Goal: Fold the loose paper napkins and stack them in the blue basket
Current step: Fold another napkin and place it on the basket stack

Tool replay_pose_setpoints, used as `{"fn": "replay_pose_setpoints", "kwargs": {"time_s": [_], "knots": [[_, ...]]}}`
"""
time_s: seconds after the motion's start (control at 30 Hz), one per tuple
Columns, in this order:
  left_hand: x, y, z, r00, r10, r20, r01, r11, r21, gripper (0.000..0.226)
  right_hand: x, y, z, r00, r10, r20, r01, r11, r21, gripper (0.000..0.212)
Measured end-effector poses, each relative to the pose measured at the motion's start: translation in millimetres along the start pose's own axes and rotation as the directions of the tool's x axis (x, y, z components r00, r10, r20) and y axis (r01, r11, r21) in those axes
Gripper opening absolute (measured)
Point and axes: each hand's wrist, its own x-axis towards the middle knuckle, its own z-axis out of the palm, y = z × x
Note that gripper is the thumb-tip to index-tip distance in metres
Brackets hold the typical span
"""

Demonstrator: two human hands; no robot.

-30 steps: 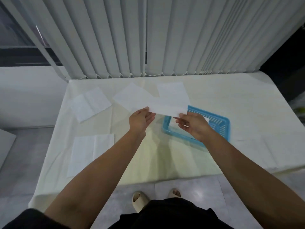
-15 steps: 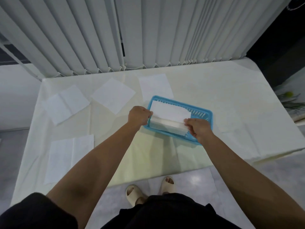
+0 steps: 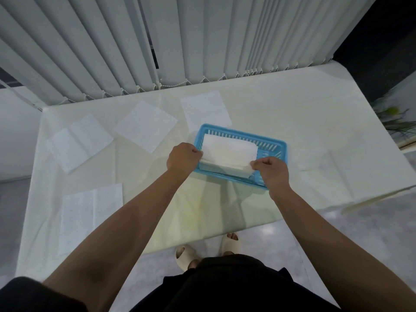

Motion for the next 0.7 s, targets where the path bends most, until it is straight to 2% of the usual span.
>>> {"fn": "replay_pose_setpoints", "kwargs": {"time_s": [0.2,0.4,0.5,0.57,0.7], "knots": [[-0.4,-2.8,3.0,0.999,0.020,-0.049,-0.017,0.998,0.068,0.027,-7.4,8.2,5.4,0.999,-0.018,-0.044,0.016,0.999,-0.052,0.010],[-7.5,-3.5,5.1,0.994,0.059,-0.089,-0.048,0.991,0.125,0.030,-10.1,14.0,1.9,0.994,-0.054,-0.090,0.054,0.999,0.001,0.010],[-10.1,-7.8,6.7,0.993,0.087,-0.085,-0.078,0.991,0.111,0.023,-8.6,16.1,1.3,0.996,-0.048,-0.074,0.050,0.999,0.013,0.012],[-10.2,-14.7,9.7,0.989,0.142,-0.046,-0.139,0.989,0.055,0.023,-8.0,16.7,1.0,0.998,-0.034,-0.057,0.036,0.999,0.036,0.014],[-13.6,-28.8,19.1,0.943,0.331,0.021,-0.332,0.943,0.037,0.051,-5.2,16.5,-0.2,1.000,0.007,-0.023,-0.005,0.994,0.109,0.011]]}}
